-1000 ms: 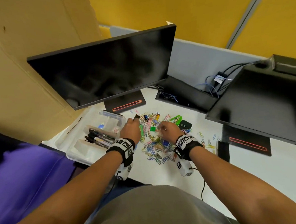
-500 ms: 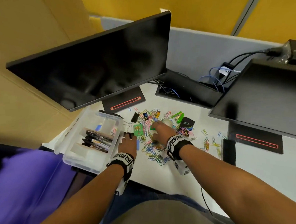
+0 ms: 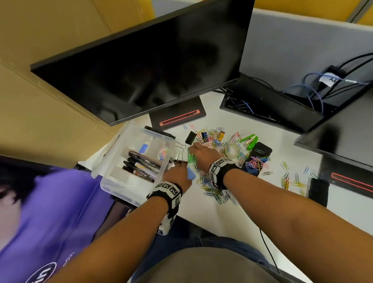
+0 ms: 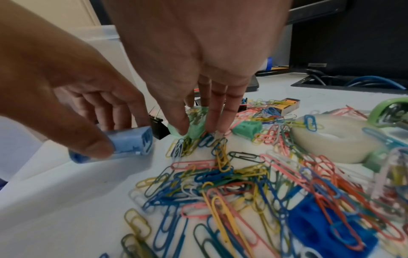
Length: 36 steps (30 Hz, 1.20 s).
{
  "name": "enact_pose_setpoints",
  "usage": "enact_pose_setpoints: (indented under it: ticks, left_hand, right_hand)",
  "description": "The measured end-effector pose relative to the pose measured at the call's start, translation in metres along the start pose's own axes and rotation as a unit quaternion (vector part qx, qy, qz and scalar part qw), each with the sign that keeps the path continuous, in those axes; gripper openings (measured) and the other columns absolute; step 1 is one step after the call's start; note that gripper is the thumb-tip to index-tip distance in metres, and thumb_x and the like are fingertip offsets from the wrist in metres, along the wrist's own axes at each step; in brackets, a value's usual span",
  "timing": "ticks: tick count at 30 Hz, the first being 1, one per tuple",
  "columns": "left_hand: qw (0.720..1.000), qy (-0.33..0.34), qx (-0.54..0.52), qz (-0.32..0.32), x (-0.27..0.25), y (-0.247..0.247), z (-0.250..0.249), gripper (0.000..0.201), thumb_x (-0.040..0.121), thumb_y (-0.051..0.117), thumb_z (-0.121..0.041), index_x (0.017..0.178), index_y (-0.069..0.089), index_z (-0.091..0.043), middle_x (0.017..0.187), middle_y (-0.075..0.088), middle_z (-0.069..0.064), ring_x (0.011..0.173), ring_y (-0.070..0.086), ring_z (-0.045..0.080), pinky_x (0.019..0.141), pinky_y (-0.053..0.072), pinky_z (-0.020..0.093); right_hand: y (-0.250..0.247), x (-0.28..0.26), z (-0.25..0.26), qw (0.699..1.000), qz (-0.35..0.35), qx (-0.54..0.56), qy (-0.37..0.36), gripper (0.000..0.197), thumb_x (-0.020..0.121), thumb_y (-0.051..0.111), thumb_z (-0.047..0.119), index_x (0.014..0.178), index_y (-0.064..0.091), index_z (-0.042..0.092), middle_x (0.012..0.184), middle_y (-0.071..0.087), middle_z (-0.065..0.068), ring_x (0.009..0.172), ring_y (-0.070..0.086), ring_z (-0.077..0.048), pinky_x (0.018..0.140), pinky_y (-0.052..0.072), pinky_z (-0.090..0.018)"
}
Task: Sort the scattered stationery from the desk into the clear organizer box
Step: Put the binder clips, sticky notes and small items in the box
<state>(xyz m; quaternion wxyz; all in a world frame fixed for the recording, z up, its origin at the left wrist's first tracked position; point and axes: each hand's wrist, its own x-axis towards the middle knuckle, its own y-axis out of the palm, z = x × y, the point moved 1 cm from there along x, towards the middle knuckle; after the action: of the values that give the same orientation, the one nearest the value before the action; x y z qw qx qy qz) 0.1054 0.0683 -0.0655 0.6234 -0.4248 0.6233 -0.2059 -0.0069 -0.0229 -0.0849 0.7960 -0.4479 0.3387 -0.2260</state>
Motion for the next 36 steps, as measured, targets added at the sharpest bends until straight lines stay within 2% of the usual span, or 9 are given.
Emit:
enact_pose_setpoints:
  ticks: [4,8,17,20,22,27,31,33,36]
  left_hand:
    - [0.999,-0.001,-0.036,0.007,-0.006,0.003,0.0,0.062,0.09,0.051,-0.047,0.14,0.036,-0.013,0.128,0.055,0.013,0.11,0.058,0.031,0.09,0.05,0.038]
    - [0.998,0.0,-0.065,0.013,-0.016,-0.002,-0.005,0.05,0.097,0.038,-0.045,0.14,0.035,-0.02,0.129,0.053,0.017,0.113,0.056,0.035,0.093,0.046,0.038]
    - [0.993,0.007,-0.12,0.018,-0.03,-0.027,-0.012,0.047,0.102,0.025,-0.047,0.119,0.048,-0.01,0.114,0.06,0.019,0.101,0.058,0.034,0.078,0.04,0.036]
    - [0.99,0.026,-0.134,0.029,-0.034,-0.038,-0.014,0.049,0.103,0.027,-0.049,0.118,0.05,-0.008,0.114,0.058,0.014,0.102,0.056,0.03,0.078,0.037,0.033]
    - [0.983,0.036,-0.176,0.025,-0.035,-0.048,-0.013,0.047,0.101,0.034,-0.052,0.116,0.052,-0.011,0.108,0.062,0.013,0.096,0.057,0.028,0.075,0.038,0.033]
    - [0.961,0.075,-0.265,0.031,-0.04,-0.082,-0.006,0.031,0.099,0.047,-0.041,0.114,0.056,-0.015,0.098,0.07,0.011,0.083,0.07,0.027,0.08,0.057,0.037]
    - [0.973,0.106,-0.202,-0.022,-0.037,-0.113,0.006,0.026,0.099,0.048,-0.029,0.115,0.057,-0.011,0.105,0.066,0.011,0.088,0.062,0.023,0.074,0.047,0.029]
    - [0.979,0.101,-0.173,-0.037,-0.031,-0.125,0.018,0.025,0.098,0.049,-0.027,0.113,0.057,-0.008,0.105,0.065,0.013,0.089,0.06,0.025,0.074,0.045,0.032]
    - [0.982,0.089,-0.162,-0.049,-0.02,-0.142,0.045,0.026,0.095,0.057,-0.024,0.119,0.054,-0.013,0.108,0.064,0.012,0.09,0.064,0.027,0.079,0.053,0.036]
  right_hand:
    - [0.004,0.003,0.003,1.0,-0.02,-0.016,0.013,0.047,0.084,0.058,0.001,0.127,0.046,0.01,0.121,0.048,-0.013,0.102,0.058,-0.033,0.062,0.043,-0.036]
    - [0.002,0.003,0.001,0.999,0.002,0.02,0.035,0.061,0.084,0.065,0.015,0.14,0.039,0.015,0.131,0.045,-0.013,0.113,0.054,-0.033,0.077,0.051,-0.04]
    - [-0.016,-0.016,-0.017,0.955,-0.024,0.285,0.082,0.048,0.087,0.051,0.041,0.131,0.058,0.024,0.134,0.056,-0.005,0.118,0.054,-0.022,0.095,0.041,-0.031]
    - [-0.027,-0.026,-0.017,0.929,0.002,0.357,0.098,0.035,0.092,0.04,0.039,0.106,0.062,0.017,0.107,0.059,-0.003,0.097,0.049,-0.018,0.085,0.036,-0.031]
    - [-0.032,-0.029,-0.016,0.907,0.007,0.402,0.124,0.024,0.094,0.037,0.037,0.081,0.049,0.02,0.085,0.049,-0.001,0.087,0.045,-0.019,0.082,0.04,-0.04]
    - [-0.044,-0.034,-0.008,0.832,-0.021,0.528,0.169,0.021,0.091,0.045,0.034,0.088,0.051,0.014,0.09,0.057,-0.016,0.075,0.06,-0.029,0.072,0.056,-0.043]
    - [-0.048,-0.03,0.003,0.809,-0.047,0.555,0.187,0.023,0.081,0.062,0.035,0.088,0.051,0.015,0.09,0.055,-0.015,0.075,0.064,-0.031,0.077,0.058,-0.057]
    - [-0.05,-0.024,0.01,0.812,-0.054,0.55,0.188,0.026,0.081,0.065,0.036,0.09,0.05,0.016,0.097,0.052,-0.013,0.079,0.063,-0.03,0.075,0.06,-0.052]
    - [-0.064,-0.018,0.028,0.826,-0.075,0.54,0.139,0.024,0.094,0.06,0.032,0.104,0.055,0.011,0.1,0.057,-0.011,0.079,0.062,-0.027,0.057,0.056,-0.028]
